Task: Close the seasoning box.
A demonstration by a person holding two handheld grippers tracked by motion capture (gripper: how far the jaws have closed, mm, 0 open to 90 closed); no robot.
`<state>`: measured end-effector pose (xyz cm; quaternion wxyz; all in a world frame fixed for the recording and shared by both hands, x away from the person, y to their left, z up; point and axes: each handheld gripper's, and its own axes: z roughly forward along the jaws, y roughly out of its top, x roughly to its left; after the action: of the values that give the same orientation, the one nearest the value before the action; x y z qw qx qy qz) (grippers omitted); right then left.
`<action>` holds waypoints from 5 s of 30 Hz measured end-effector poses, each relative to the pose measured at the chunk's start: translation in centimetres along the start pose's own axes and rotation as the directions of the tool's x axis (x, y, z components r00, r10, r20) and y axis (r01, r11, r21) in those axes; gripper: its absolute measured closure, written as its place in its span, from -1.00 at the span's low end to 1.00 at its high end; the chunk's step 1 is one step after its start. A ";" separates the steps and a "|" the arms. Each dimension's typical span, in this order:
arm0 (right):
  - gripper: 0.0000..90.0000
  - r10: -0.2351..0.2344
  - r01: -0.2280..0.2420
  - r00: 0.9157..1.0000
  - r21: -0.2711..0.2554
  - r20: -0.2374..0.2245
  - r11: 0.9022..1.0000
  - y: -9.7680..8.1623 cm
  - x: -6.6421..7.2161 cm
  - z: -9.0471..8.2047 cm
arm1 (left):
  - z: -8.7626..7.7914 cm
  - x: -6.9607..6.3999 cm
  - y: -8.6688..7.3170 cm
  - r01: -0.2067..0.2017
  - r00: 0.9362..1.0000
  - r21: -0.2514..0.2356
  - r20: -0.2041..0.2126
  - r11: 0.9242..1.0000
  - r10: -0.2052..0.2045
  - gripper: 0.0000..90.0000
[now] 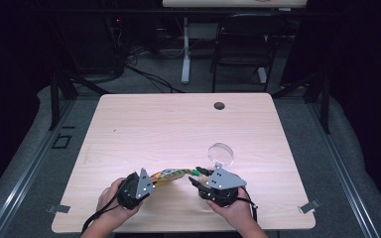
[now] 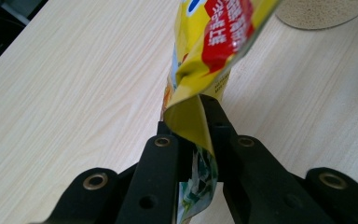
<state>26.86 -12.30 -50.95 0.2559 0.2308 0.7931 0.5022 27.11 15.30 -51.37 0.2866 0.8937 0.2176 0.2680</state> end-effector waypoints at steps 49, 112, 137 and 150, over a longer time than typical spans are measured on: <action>0.33 0.033 -0.033 0.999 -0.010 0.033 0.999 -0.7 -0.5 -0.9 | 0.3 3.4 -5.2 0.378 0.916 -0.117 0.190 0.918 -0.353 0.81; 0.12 0.097 -0.097 0.995 -0.006 0.020 0.995 -0.8 -1.0 -1.5 | -3.0 2.6 -9.4 0.481 0.871 -0.150 0.196 0.864 -0.451 -0.08; 0.24 0.231 -0.229 0.965 -0.029 0.124 0.973 -1.5 -5.2 -4.7 | -2.2 3.0 -9.2 0.487 0.868 -0.152 0.190 0.860 -0.458 -0.09; 0.26 0.273 -0.266 0.954 -0.073 0.121 0.961 -0.8 -6.1 -6.7 | -2.2 3.0 -9.2 0.485 0.870 -0.148 0.185 0.862 -0.458 -0.09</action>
<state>27.15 -20.90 -48.17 0.2425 0.3615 0.7215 0.5385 25.88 24.63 -54.57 0.4424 0.7984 0.3821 0.1442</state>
